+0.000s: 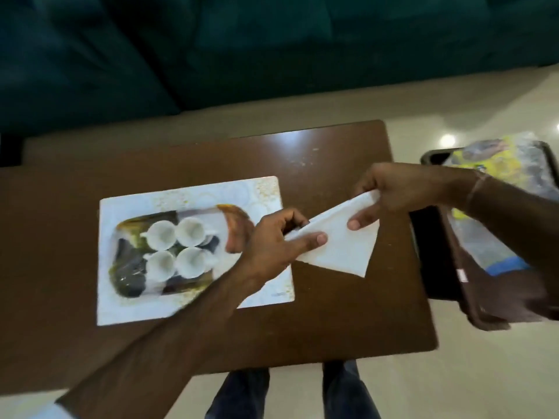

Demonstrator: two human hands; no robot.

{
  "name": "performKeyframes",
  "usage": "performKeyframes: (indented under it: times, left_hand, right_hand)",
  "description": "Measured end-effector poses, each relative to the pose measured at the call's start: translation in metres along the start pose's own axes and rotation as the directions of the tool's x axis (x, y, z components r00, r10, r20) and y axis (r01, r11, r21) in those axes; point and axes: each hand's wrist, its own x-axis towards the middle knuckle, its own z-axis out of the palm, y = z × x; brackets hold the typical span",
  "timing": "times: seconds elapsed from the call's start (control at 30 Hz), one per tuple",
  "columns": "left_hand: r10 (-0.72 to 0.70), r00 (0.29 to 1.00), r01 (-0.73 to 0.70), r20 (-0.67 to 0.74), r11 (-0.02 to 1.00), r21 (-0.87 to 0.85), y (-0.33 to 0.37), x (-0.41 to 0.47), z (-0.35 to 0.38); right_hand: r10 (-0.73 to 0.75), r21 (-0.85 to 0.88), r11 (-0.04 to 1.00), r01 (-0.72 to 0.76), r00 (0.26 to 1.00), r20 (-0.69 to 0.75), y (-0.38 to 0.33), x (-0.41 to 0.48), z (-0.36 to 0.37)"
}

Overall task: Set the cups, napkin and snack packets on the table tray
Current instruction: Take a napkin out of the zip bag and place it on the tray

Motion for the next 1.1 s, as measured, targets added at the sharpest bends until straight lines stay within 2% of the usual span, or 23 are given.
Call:
performKeyframes:
  times: [0.1, 0.2, 0.3, 0.4, 0.47, 0.53, 0.63, 0.77, 0.93, 1.0, 1.07, 1.1]
  left_hand:
    - [-0.152, 0.961, 0.086, -0.231, 0.958, -0.273, -0.036, -0.022, -0.03]
    - [-0.349, 0.868, 0.097, -0.352, 0.816, -0.569, -0.072, -0.04, -0.037]
    - [-0.569, 0.737, 0.086, -0.365, 0.614, -0.784, -0.102, -0.051, -0.037]
    - [-0.73, 0.607, 0.048, -0.314, 0.428, -0.902, -0.13, -0.055, -0.032]
    - [-0.791, 0.55, 0.032, -0.269, 0.342, -0.939, -0.144, -0.056, -0.031]
    - [-0.824, 0.507, 0.022, -0.254, 0.307, -0.951, -0.157, -0.056, -0.032]
    - [-0.841, 0.451, 0.031, -0.3, 0.35, -0.936, -0.172, -0.053, -0.036]
    - [-0.809, 0.403, 0.146, -0.428, 0.518, -0.843, -0.184, -0.048, -0.038]
    - [-0.77, 0.371, 0.283, -0.519, 0.626, -0.726, -0.188, -0.044, -0.043]
    - [-0.775, 0.341, 0.348, -0.533, 0.63, -0.694, -0.186, -0.041, -0.045]
    - [-0.784, 0.298, 0.378, -0.544, 0.62, -0.687, -0.181, -0.043, -0.049]
    - [-0.768, 0.289, 0.388, -0.572, 0.64, -0.664, -0.178, -0.045, -0.05]
  right_hand:
    - [-0.022, 0.223, 0.975, 0.025, 1.0, -0.016, -0.022, 0.043, 0.018]
    - [-0.006, 0.44, 0.898, -0.001, 1.0, 0.015, -0.035, 0.084, 0.042]
    - [0.098, 0.596, 0.801, -0.056, 0.994, -0.038, -0.047, 0.124, 0.078]
    - [0.156, 0.637, 0.769, -0.054, 0.982, -0.105, -0.056, 0.156, 0.114]
    - [0.246, 0.648, 0.755, -0.096, 0.958, -0.144, -0.058, 0.173, 0.136]
    - [0.352, 0.673, 0.727, -0.137, 0.916, -0.194, -0.057, 0.185, 0.157]
    - [0.429, 0.647, 0.747, -0.152, 0.854, -0.295, -0.056, 0.194, 0.185]
    - [0.462, 0.578, 0.804, -0.141, 0.76, -0.457, -0.058, 0.192, 0.212]
    - [0.474, 0.53, 0.834, -0.156, 0.694, -0.542, -0.066, 0.193, 0.227]
    - [0.464, 0.504, 0.849, -0.162, 0.687, -0.56, -0.069, 0.193, 0.23]
    - [0.423, 0.386, 0.899, -0.209, 0.646, -0.635, -0.075, 0.191, 0.234]
    - [0.367, 0.273, 0.93, -0.246, 0.611, -0.701, -0.079, 0.189, 0.235]
